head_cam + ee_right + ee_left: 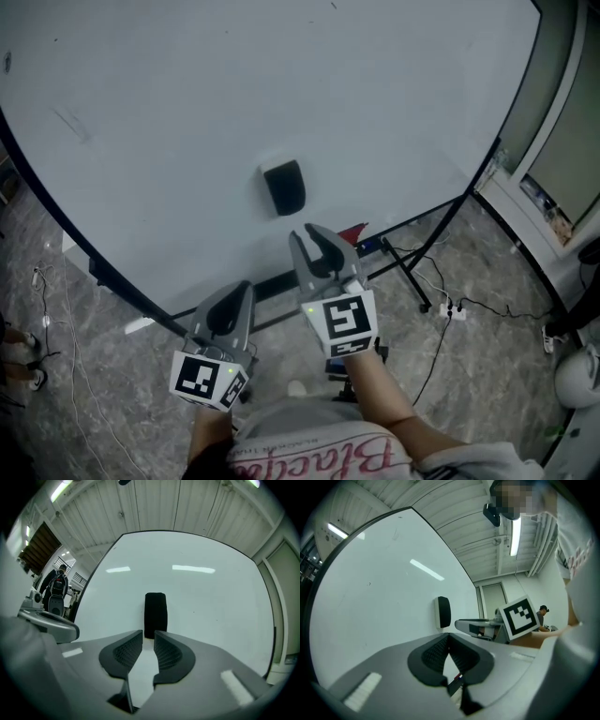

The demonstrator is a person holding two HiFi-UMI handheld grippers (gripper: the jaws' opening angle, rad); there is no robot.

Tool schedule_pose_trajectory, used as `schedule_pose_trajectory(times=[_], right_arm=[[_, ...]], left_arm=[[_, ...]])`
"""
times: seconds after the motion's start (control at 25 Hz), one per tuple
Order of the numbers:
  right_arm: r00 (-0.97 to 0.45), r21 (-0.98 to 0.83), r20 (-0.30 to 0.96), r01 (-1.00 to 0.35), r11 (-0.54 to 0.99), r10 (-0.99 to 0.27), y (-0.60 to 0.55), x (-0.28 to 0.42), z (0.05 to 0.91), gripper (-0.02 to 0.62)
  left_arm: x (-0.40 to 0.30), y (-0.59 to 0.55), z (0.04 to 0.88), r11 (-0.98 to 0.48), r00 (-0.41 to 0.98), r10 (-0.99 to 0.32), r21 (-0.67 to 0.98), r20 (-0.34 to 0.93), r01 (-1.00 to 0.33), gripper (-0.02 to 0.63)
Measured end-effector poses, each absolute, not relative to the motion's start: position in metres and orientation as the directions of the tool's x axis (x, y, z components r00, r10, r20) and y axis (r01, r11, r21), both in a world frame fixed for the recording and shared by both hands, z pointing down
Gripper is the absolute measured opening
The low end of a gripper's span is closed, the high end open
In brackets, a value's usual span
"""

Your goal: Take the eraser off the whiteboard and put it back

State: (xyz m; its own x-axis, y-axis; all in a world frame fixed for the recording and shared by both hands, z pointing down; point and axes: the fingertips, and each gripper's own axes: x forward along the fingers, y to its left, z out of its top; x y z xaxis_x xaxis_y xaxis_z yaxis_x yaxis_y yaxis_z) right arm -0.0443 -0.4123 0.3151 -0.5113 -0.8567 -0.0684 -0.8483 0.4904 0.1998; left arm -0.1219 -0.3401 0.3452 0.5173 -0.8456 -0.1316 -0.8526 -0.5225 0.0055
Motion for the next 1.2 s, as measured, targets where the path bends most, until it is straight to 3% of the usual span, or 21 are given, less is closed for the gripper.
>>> schedule_pose_trajectory(times=[0.16,0.56,1.2], right_arm=[[-0.517,0.207,-0.055,-0.843,0.497,-0.854,-0.387,-0.043,0.328,0.003],[-0.619,0.192,-0.043,-0.775,0.602,-0.784,-0.326,-0.049,0.342,0.002],[-0.631,0.201,-0.006,-0.761,0.617,-0.776,-0.262,-0.034,0.35,0.0]], left_arm=[[-0.113,-0.329,0.348,-0.542,0.536,-0.835,0.009,-0.126,-0.841,-0.003],[-0.102,-0.304,0.355,-0.551,0.545,-0.832,0.042,-0.107,-0.833,-0.003],[-0.076,-0.256,0.35,-0.592,0.587,-0.802,0.024,-0.109,-0.805,-0.003]])
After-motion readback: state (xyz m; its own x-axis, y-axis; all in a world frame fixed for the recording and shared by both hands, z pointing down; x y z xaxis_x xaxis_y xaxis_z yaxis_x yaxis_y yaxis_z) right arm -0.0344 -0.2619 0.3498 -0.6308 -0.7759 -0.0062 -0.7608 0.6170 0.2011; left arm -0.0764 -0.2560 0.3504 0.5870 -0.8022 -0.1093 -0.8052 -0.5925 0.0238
